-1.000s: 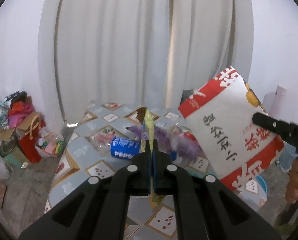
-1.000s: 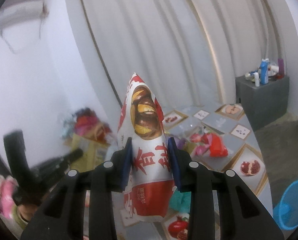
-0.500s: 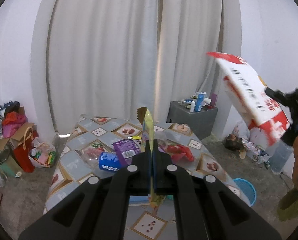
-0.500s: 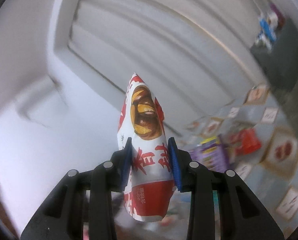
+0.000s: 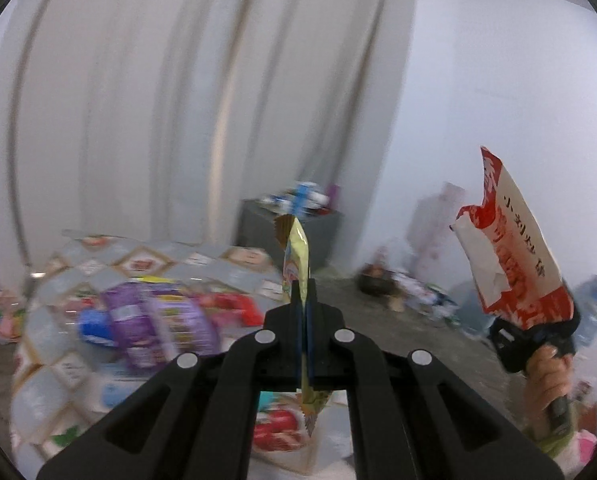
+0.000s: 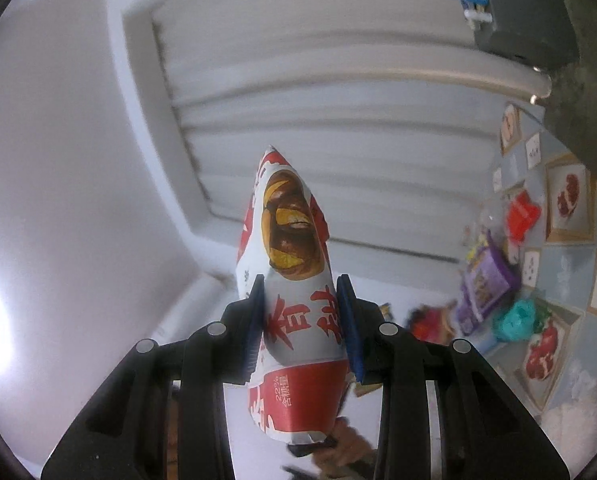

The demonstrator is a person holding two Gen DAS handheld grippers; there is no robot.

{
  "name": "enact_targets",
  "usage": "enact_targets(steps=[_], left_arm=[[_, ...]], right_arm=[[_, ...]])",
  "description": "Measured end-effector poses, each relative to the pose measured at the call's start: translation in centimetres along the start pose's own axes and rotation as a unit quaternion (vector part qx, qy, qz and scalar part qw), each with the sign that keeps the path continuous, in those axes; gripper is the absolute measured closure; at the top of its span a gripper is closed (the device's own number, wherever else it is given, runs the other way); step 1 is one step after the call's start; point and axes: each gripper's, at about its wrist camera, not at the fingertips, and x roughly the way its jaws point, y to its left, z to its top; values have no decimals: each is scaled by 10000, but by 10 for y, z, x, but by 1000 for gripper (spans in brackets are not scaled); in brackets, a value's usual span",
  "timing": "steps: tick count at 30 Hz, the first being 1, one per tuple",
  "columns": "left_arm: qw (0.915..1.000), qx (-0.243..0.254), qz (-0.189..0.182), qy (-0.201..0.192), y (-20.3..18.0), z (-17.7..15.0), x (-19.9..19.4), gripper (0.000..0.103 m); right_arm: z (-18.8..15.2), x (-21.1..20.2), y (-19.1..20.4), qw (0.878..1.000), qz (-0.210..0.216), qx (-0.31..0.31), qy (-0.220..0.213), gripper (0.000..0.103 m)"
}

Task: Collect trash
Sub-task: 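Carry both bags over the blue wastebasket and open both grippers to drop them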

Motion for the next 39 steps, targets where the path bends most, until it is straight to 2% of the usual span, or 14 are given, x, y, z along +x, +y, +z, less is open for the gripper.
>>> enact_targets(steps=[3,12,15,18,20,23,24,25,28,30,32,36,37,39], left_arm=[[9987,28,-487,166,-24,5,24,102],[9880,338,-1321,722,-94,8,103,102],[9836,491,-1486,892,-114,5,136,102],[9781,540,-1592,1226,-131,-1,177,102],[9733,547,-1551,1602,-140,-10,214,102],[9649,557,-1423,2138,-152,-23,260,102],[9602,584,-1395,2346,-160,-29,279,102],[9553,633,-1381,2537,-170,-35,295,102],[9349,664,-1434,3179,-193,-55,348,102],[9204,735,-1397,3578,-206,-72,384,102],[9085,813,-1234,3910,-217,-89,419,102],[8946,1074,-851,4254,-239,-123,479,102],[8919,1044,-819,4323,-240,-130,490,102],[8842,1051,-743,4491,-244,-147,513,101]], right_arm=[[-3,-26,2,9995,150,-129,-263,71],[5,-73,-12,9932,500,-602,-857,71],[9,-94,-9,9891,-113,-818,-1219,70],[11,-116,-10,9703,-1238,-1040,-1797,70],[11,-131,-14,9483,-1916,-1169,-2245,70],[12,-144,-24,9048,-2869,-1395,-2820,70],[12,-145,-27,8801,-3406,-1505,-2947,70],[14,-144,-27,8611,-3794,-1599,-2983,70],[24,-123,-52,7776,-5322,-1818,-2812,70],[32,-111,-71,7434,-5858,-1904,-2606,70],[46,-98,-99,7223,-6195,-1906,-2412,69],[69,-102,-136,6993,-6576,-1722,-2212,69],[74,-103,-145,6872,-6715,-1687,-2200,69],[79,-118,-152,6804,-6816,-1654,-2123,68]])
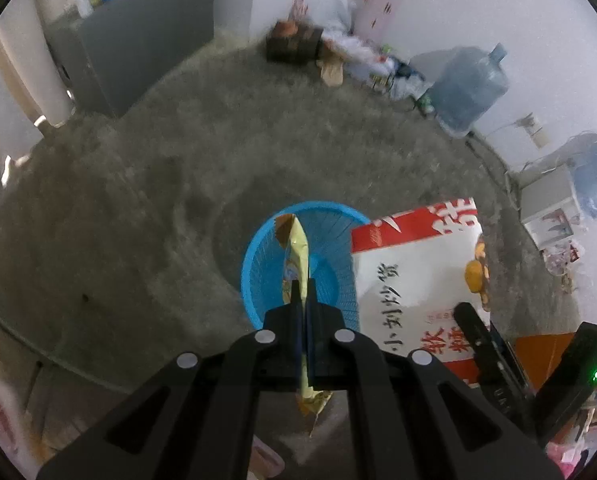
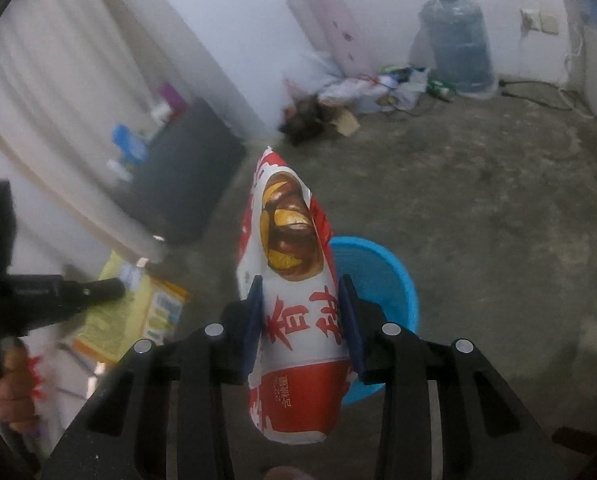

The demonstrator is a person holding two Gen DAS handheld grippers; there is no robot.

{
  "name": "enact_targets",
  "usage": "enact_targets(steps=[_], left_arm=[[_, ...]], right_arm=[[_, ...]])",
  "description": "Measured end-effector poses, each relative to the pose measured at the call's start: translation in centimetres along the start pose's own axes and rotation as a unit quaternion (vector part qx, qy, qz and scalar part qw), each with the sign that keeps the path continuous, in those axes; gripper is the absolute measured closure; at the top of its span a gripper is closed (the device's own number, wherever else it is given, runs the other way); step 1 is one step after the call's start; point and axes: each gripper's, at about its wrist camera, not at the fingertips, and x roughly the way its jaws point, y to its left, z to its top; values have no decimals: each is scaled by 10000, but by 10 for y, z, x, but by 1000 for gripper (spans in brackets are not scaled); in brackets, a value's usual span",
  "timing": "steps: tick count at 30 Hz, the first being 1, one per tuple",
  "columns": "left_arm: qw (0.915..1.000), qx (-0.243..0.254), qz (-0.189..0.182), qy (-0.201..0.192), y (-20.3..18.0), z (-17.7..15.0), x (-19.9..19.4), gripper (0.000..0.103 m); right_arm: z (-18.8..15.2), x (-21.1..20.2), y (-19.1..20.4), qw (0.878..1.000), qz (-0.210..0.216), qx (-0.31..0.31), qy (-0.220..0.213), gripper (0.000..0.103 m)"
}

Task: Collect trash
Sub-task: 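Carry both bags over the blue wastebasket and open both grippers to drop them, then swing both tools back from the wastebasket toward the table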

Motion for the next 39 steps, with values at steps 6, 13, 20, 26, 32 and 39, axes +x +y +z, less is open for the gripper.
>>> enact_targets(steps=[6,13,20,26,32,39], left_arm=[[9999,-99,65,114,-2,17,44,94],[9997,164,152,118,-23,16,58,54],[9998,158,50,-140,-23,12,33,51],[9971,345,-16,-679,-19,-3,-22,51],[9868,679,-655,-1316,2,-46,-107,31],[9692,48,-985,-2256,50,-139,-205,11]], right_arm=[[11,33,-16,9988,-450,-143,136,59],[15,56,-42,9976,-621,197,248,41],[20,29,-57,9979,-601,258,29,37],[21,-11,-48,9980,-554,9,-293,33],[12,-67,-7,9924,-691,-611,-820,14],[-17,-128,47,9753,-871,-1381,-1488,8]])
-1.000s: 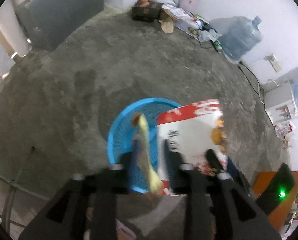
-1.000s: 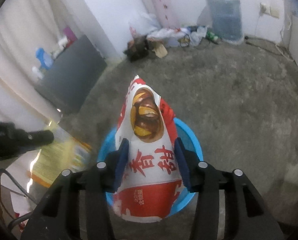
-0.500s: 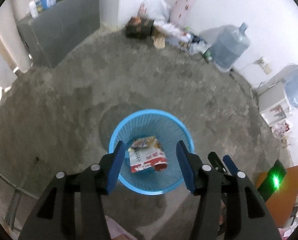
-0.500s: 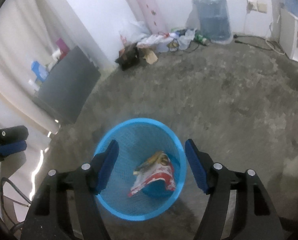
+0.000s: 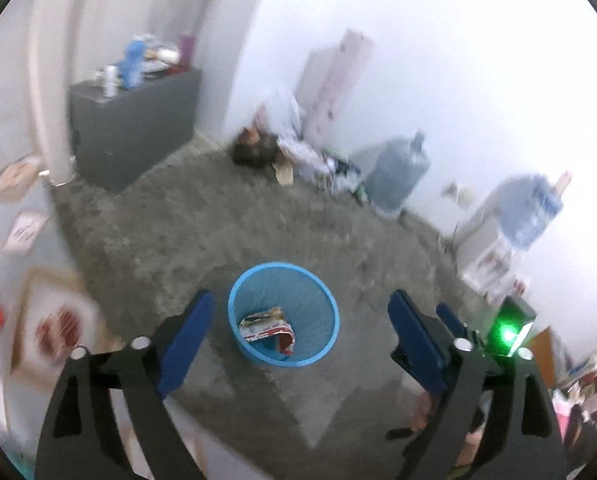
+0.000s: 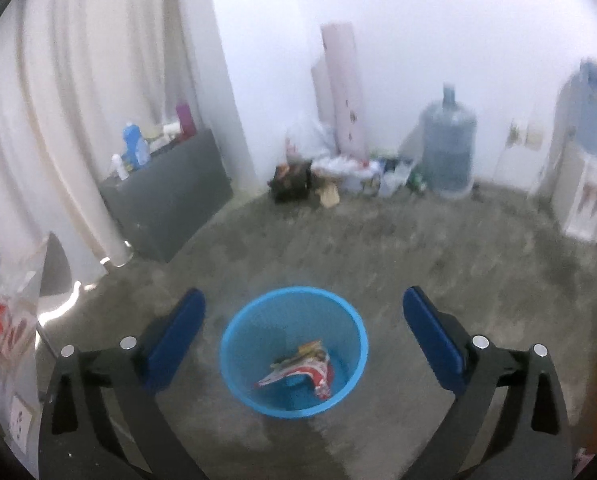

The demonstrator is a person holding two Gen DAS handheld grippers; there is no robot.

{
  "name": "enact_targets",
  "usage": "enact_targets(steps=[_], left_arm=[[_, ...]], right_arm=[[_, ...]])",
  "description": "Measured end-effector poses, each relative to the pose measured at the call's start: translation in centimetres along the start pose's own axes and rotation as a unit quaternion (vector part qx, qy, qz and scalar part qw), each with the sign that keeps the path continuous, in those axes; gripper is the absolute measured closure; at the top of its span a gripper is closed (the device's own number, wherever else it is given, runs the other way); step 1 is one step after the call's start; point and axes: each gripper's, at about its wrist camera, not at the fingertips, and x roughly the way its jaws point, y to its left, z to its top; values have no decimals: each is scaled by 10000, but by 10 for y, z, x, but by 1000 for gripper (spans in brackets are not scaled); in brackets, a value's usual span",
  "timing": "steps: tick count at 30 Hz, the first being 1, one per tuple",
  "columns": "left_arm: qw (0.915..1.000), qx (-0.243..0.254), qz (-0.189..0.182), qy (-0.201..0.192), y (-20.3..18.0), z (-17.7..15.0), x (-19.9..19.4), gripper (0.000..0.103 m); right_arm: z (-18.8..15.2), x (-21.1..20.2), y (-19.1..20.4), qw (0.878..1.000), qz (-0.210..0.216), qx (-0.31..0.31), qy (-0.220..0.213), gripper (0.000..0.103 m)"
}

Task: Collect trash
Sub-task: 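Swing both tools back from the wastebasket toward the table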

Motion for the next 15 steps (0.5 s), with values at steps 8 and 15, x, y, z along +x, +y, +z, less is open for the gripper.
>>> enact_targets(steps=[8,15], left_arm=[[9851,-492,1169,-1162,62,-72,-147,6],[9387,-1024,2650,-1953,113,-126,-242,6]], right_arm=[[7,-75,85,9852,961,-1218,-732,8],[0,-118,167,9553,2152,-1759,-1013,8]])
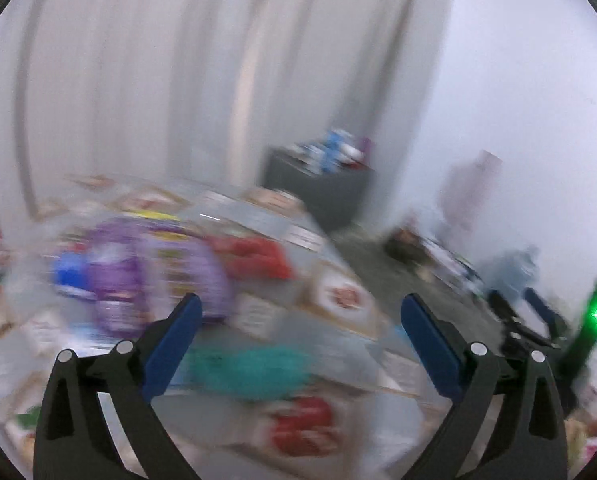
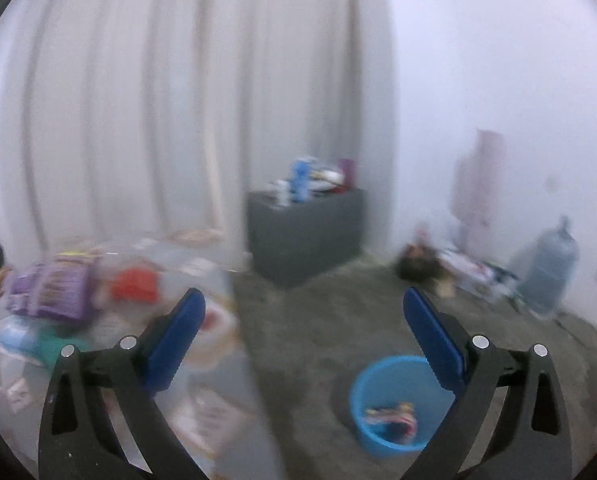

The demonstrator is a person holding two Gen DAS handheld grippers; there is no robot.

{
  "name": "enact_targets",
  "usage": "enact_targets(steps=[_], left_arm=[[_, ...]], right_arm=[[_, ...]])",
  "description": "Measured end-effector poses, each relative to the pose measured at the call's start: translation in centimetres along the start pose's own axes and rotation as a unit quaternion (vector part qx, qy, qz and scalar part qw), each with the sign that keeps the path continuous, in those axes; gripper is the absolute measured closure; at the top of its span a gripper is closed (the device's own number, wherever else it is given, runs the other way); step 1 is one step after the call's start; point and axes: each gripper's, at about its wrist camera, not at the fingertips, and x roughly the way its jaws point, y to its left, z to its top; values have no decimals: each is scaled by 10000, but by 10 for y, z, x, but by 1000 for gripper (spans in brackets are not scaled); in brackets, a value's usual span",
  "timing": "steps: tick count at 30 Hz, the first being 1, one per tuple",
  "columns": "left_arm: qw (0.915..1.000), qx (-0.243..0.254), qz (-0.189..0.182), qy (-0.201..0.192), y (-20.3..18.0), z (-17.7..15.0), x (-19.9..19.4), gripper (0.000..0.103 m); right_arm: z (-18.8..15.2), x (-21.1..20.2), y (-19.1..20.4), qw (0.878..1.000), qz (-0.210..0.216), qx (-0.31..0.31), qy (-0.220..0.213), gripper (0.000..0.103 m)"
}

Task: Collect trash
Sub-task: 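Swing both tools back from the wastebasket toward the table, then grasp the purple snack bag with the left gripper while the right gripper grasps the red bag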

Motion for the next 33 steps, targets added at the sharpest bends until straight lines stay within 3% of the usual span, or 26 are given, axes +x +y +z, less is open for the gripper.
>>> enact_targets(steps=[4,9,21,27,33], left_arm=[[9958,41,891,-214,40,-5,-14,6],[9929,-174,1175,-89,79,-13,-13,6],[9925,-509,1095,162,122,-18,27,6],[9933,-423,1041,272,129,-15,36,7],[9951,-350,877,284,142,9,40,7]], right_arm=[[5,3,43,9977,602,-320,-27,8],[-1,3,86,9908,1125,-741,129,8],[-34,-1,172,9604,1970,-1901,522,9],[-24,10,174,9600,2131,-1665,720,9],[18,40,171,9585,2401,-1337,759,9]])
